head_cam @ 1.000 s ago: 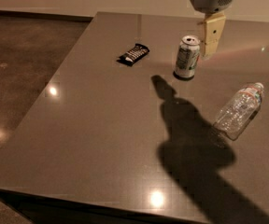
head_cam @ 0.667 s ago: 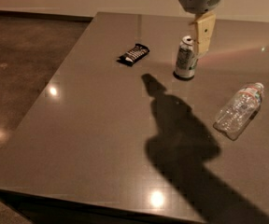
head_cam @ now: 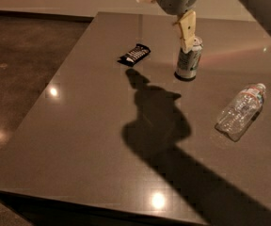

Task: Move rxbar chocolate near water bottle

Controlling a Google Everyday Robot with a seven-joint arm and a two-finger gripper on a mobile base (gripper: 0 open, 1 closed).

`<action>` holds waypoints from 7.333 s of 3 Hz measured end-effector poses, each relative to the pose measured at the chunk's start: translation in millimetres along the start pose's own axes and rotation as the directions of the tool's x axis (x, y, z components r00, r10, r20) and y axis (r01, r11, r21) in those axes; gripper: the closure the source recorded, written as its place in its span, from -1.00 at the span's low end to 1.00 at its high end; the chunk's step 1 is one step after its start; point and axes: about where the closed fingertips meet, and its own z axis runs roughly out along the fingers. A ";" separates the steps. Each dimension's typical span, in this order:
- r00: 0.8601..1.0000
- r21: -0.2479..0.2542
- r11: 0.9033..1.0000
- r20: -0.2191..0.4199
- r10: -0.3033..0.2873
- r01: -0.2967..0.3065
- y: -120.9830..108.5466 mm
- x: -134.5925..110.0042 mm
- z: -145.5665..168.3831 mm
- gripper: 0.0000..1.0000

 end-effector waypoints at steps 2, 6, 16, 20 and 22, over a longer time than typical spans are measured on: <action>0.985 -0.035 0.984 -0.009 -0.174 0.173 -29.0 -7.5 32.6 -1.00; 0.942 -0.142 0.932 0.031 -0.333 0.334 -39.2 -14.4 110.2 -1.00; 0.896 -0.285 0.852 0.075 -0.437 0.439 -40.8 -39.6 191.0 0.11; 0.930 -0.232 0.901 0.072 -0.360 0.366 -19.1 -39.5 110.2 1.00; 0.955 -0.208 0.933 0.104 -0.279 0.295 10.9 -43.1 62.6 1.00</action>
Offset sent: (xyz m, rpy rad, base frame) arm 0.0496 0.0457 -0.0286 -0.1978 0.0169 0.2290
